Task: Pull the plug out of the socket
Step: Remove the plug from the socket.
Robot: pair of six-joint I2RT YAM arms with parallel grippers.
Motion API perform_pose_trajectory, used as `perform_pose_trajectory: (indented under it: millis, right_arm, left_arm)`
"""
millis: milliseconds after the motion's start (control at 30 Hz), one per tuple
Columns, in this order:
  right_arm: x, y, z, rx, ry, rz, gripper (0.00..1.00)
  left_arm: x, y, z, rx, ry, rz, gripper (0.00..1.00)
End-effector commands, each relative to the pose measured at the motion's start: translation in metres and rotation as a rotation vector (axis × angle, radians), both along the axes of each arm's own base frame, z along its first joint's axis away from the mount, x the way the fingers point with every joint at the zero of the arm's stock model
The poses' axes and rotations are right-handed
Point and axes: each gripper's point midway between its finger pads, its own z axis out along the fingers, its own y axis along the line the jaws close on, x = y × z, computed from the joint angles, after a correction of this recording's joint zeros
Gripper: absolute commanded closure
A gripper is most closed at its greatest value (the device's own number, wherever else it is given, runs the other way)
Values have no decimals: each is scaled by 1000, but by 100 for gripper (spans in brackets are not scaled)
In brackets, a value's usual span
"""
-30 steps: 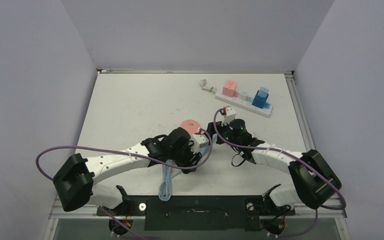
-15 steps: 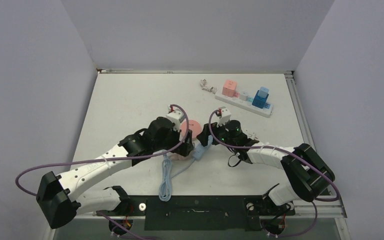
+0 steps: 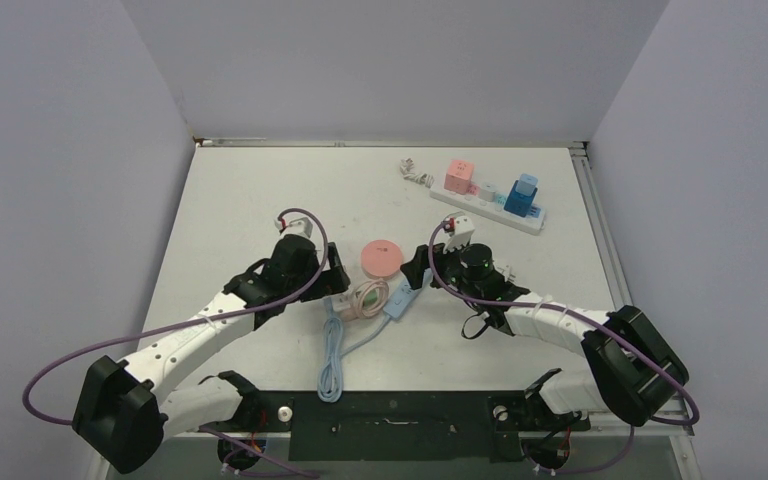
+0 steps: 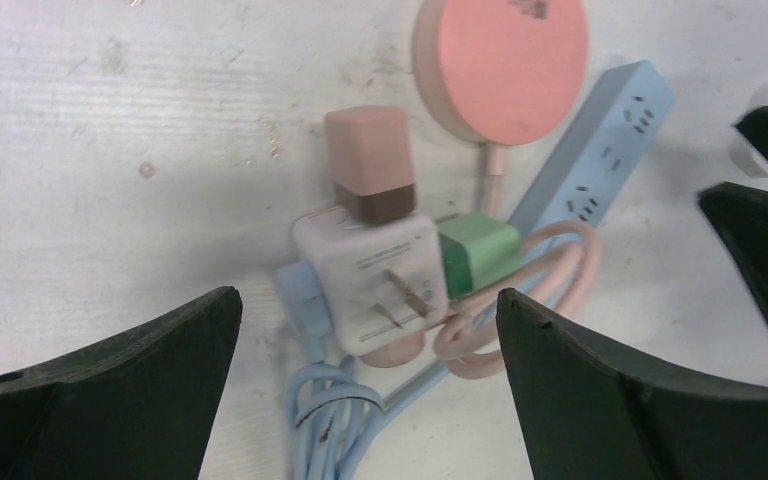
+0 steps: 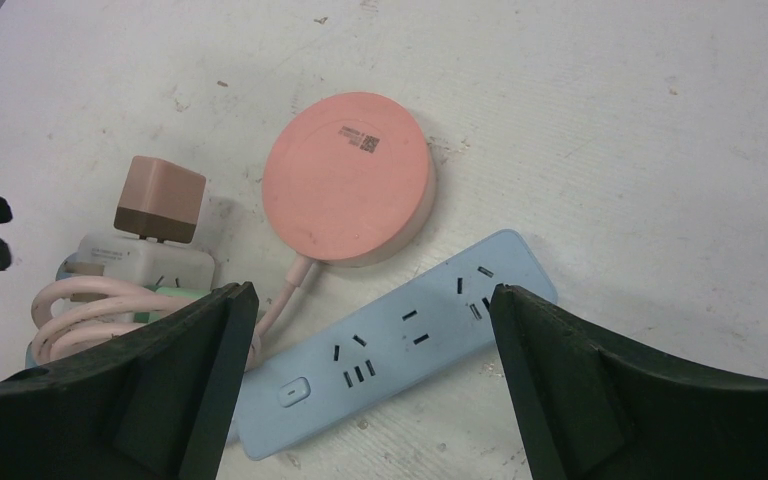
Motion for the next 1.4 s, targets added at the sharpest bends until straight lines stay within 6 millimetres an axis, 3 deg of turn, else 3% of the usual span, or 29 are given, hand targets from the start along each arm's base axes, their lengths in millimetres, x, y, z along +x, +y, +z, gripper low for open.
perform_pose_trajectory:
  millis: [0,167,667,1000,1100,1233,1367]
  right_arm:
    - [5,-3,18,16,-71,-26,9]
    - [5,-4,17,12,-71,-31,9]
    - [5,-5,15,1,-72,-34,9]
    - [4,-2,13,-6,-70,-27,9]
    - [4,-1,12,-11,-67,-26,9]
    - [4,-1,11,-12,-67,-25,9]
    - [3,2,13,-4,-66,-14,9]
  left_arm:
    - [1,2,-10,-103,25,64,5]
    - [-2,1,-28,-123,69,68,9]
    - [3,-10,-41,-173,80,57,9]
    - [-3,-16,-70,-139,176,25,7]
    - [-2,-16,-68,-135,166,16,15]
    - [0,-17,-64,-138,138,3,37]
    - [1,-27,-52,-176,77,-81,50]
